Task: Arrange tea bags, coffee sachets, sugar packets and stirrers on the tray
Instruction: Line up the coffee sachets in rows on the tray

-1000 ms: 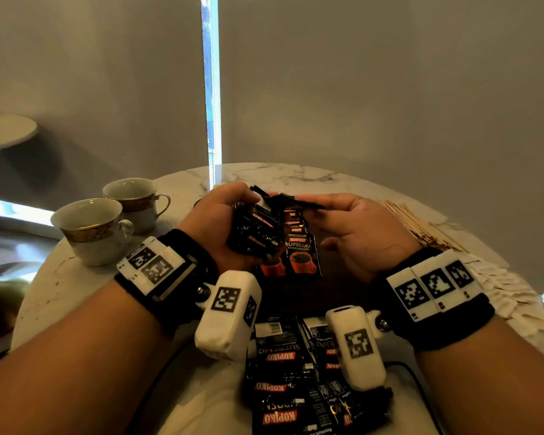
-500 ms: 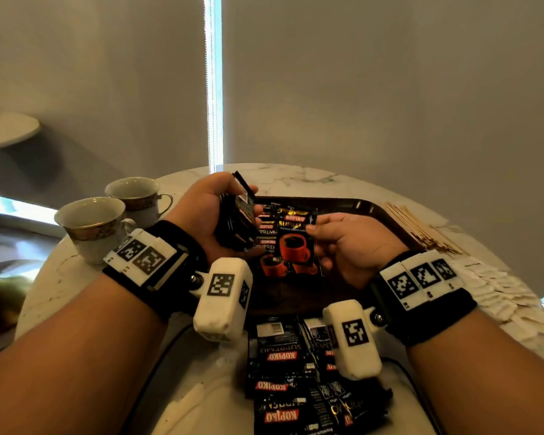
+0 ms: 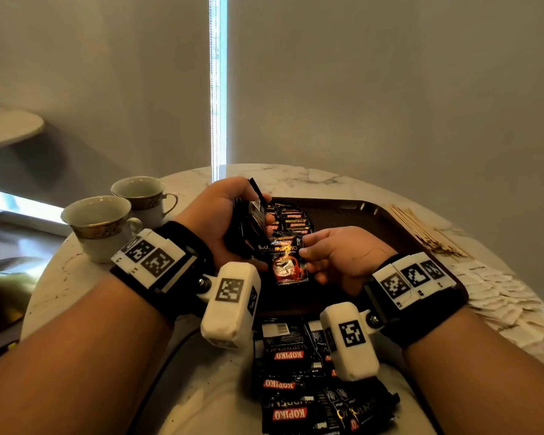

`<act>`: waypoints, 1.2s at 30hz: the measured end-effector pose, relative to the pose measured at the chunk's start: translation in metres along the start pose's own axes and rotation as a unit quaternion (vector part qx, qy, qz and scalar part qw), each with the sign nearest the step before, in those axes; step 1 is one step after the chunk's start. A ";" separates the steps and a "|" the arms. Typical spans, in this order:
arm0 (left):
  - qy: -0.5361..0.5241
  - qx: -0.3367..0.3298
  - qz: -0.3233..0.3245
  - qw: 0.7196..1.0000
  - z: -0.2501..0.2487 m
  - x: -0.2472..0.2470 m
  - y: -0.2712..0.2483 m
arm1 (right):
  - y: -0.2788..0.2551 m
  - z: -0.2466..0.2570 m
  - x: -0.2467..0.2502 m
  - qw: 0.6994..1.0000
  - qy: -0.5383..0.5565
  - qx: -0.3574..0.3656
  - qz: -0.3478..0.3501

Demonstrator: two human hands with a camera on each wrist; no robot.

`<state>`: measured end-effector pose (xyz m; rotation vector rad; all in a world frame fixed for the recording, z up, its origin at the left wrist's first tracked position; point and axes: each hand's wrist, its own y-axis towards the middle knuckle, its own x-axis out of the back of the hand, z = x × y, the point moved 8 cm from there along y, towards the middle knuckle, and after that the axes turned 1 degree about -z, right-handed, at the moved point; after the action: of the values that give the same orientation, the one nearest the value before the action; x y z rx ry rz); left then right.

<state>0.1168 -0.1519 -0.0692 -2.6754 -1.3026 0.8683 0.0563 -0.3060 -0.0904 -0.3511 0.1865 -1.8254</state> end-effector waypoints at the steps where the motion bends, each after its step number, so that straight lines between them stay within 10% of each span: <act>1: -0.001 -0.003 -0.005 1.000 -0.001 0.001 0.000 | -0.001 0.001 0.000 1.000 -0.003 0.003 0.002; 36: 0.021 -0.013 -0.042 0.999 0.004 0.005 0.001 | -0.009 0.002 -0.007 1.000 -0.028 0.004 0.006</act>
<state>0.1181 -0.1496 -0.0755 -2.6211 -1.4143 0.7867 0.0509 -0.2963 -0.0867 -0.3942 0.1431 -1.8015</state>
